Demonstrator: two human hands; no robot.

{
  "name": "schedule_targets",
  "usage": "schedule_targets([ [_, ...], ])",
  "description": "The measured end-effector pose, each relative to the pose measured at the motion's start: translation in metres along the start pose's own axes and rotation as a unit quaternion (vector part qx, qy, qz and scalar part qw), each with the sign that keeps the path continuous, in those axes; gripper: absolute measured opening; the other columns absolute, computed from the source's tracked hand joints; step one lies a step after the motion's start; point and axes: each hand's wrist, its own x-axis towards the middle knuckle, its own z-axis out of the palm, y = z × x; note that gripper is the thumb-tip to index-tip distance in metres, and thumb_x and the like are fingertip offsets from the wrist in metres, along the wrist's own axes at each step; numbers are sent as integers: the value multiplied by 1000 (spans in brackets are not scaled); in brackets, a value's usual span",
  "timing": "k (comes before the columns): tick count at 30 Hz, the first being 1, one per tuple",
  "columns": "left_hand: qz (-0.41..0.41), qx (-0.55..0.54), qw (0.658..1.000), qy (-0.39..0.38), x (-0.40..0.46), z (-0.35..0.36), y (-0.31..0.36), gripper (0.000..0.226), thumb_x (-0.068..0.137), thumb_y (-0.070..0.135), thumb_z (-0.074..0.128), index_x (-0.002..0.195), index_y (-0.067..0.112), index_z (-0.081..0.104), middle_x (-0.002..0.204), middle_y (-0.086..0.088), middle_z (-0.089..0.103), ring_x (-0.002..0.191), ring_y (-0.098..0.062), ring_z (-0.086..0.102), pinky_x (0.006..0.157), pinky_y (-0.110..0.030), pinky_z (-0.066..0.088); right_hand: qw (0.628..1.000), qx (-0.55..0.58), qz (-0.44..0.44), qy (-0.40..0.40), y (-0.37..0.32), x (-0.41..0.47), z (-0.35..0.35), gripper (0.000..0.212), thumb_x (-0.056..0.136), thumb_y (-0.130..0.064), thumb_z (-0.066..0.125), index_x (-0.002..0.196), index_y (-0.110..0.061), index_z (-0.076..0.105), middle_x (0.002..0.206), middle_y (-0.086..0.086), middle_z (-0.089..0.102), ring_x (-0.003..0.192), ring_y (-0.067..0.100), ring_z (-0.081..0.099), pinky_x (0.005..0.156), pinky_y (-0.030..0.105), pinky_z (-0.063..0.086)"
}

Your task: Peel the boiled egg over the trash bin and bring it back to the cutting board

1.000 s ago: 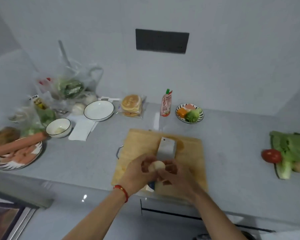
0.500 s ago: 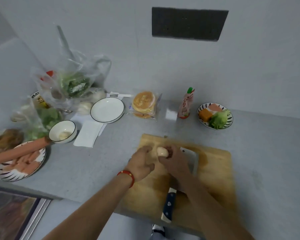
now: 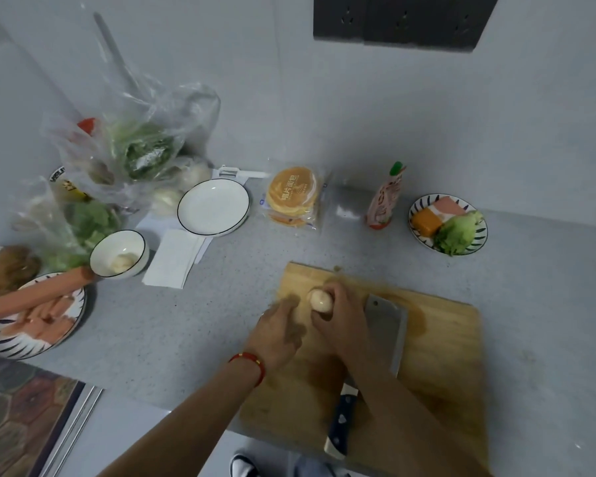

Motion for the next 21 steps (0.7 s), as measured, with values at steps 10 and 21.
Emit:
schedule_targets([
  [10, 55, 44, 997, -16, -6, -2, -3, 64, 93, 16, 64, 152, 18, 37, 151, -7, 51, 137, -27, 48, 112, -34, 42, 996, -73, 6, -48, -9, -4, -2, 62, 97, -32, 68, 151, -18, 42, 150, 7, 49, 138, 27, 46, 116, 40, 40],
  [21, 32, -36, 999, 17, -9, -7, -16, 45, 94, 15, 62, 139, 19, 54, 130, -5, 65, 119, -24, 61, 100, -35, 53, 997, -54, 19, -44, -14, -7, -4, 62, 97, -24, 71, 151, -19, 41, 153, 7, 43, 142, 26, 42, 116, 42, 43],
])
